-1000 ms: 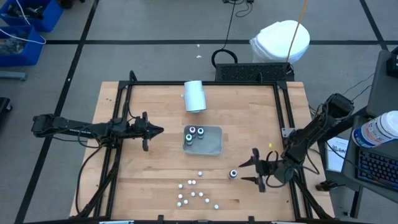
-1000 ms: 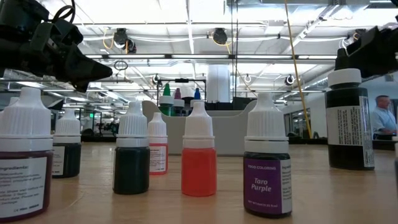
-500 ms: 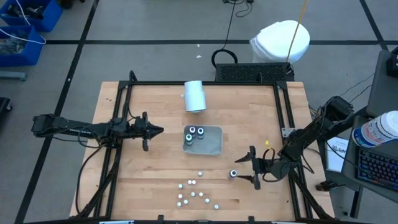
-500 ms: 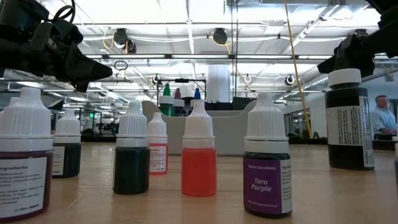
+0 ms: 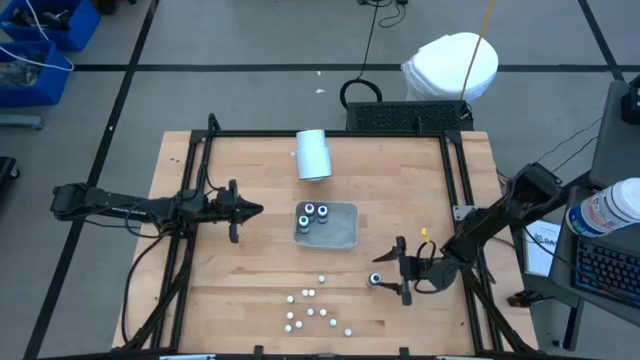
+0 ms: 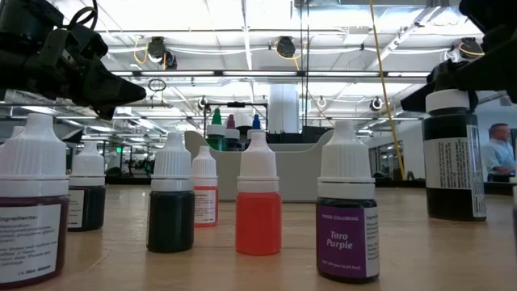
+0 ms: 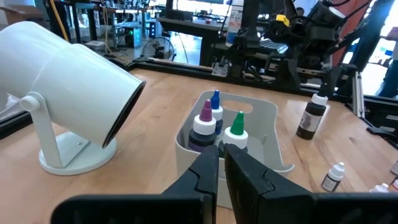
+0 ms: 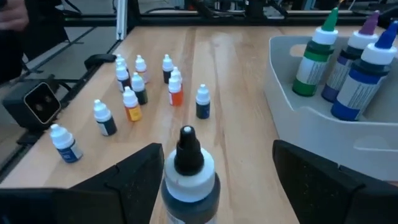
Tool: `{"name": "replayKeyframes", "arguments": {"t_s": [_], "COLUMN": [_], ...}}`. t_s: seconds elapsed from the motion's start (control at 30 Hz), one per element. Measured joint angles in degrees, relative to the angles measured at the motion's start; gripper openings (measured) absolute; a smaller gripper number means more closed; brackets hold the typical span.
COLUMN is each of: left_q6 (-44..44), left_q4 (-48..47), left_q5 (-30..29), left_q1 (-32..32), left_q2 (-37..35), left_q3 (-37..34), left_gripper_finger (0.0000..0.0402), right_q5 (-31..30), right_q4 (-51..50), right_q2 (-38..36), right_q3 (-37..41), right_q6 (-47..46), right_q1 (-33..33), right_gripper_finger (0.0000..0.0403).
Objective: Pick & Place food coloring
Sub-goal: Put the black food coloring bottle into the gray bin
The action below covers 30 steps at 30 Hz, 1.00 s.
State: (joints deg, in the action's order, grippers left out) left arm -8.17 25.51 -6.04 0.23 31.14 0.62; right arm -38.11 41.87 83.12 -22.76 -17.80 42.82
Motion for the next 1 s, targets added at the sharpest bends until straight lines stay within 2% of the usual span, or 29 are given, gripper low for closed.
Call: {"name": "replayKeyframes", "arguments": {"t_s": [0.37,0.67,0.83,1.0], "left_q6": [0.01,0.01,0.01,0.03], "left_q4": [0.03,0.03,0.03,0.03], "left_q5": [0.00,0.00,0.00,0.00], "left_q1": [-0.01,-0.02,-0.02,-0.01], "left_q2": [0.00,0.00,0.00,-0.01], "left_q3": [0.00,0.00,0.00,0.00], "left_gripper_finger": [0.0035,0.0035,0.0035,0.0035], "right_q5": [0.89,0.85,0.89,0.94], "right_q4": [2.94,2.49,2.74,5.59], "right_q2": [3.31,3.34,3.34,3.12], "right_q3": [-0.02,-0.02,-0.02,-0.41], "right_q6": [-0.52,-0.78,-0.78,2.45], "right_q1": [-0.38,-0.50,-0.50,-0.50], "right_gripper_finger": [0.0275,0.0230,0.0191,0.0124]}}
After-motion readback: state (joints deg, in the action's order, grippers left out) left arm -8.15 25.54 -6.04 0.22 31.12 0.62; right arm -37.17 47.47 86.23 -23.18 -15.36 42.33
